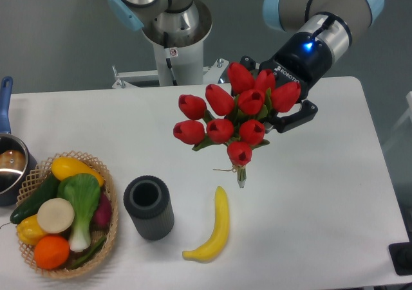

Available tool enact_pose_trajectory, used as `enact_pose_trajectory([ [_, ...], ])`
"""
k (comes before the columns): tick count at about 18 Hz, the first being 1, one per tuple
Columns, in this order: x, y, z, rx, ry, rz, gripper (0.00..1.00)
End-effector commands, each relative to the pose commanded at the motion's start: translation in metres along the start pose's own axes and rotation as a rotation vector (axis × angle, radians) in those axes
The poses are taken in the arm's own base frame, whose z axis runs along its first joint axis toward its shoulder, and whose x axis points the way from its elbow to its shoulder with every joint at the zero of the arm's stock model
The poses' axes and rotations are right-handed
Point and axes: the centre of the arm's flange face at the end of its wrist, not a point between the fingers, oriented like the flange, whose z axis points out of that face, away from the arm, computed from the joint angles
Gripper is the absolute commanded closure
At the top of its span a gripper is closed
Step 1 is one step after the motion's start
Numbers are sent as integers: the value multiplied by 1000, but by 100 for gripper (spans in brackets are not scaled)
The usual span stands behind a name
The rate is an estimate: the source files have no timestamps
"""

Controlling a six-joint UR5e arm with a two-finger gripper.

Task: Place the flowers on the table
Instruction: 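Hold the red tulip bunch in the gripper above the table, then rotate the gripper to hang the tulips blooms-down and move them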

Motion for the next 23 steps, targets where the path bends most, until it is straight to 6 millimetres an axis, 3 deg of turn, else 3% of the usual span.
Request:
enact_pose_trajectory([
  [12, 3, -2, 0, -6, -4, -21, 56],
  [17, 5, -5, 1, -100, -65, -19, 56],
  [23, 2, 6, 1, -284, -190, -26, 56],
])
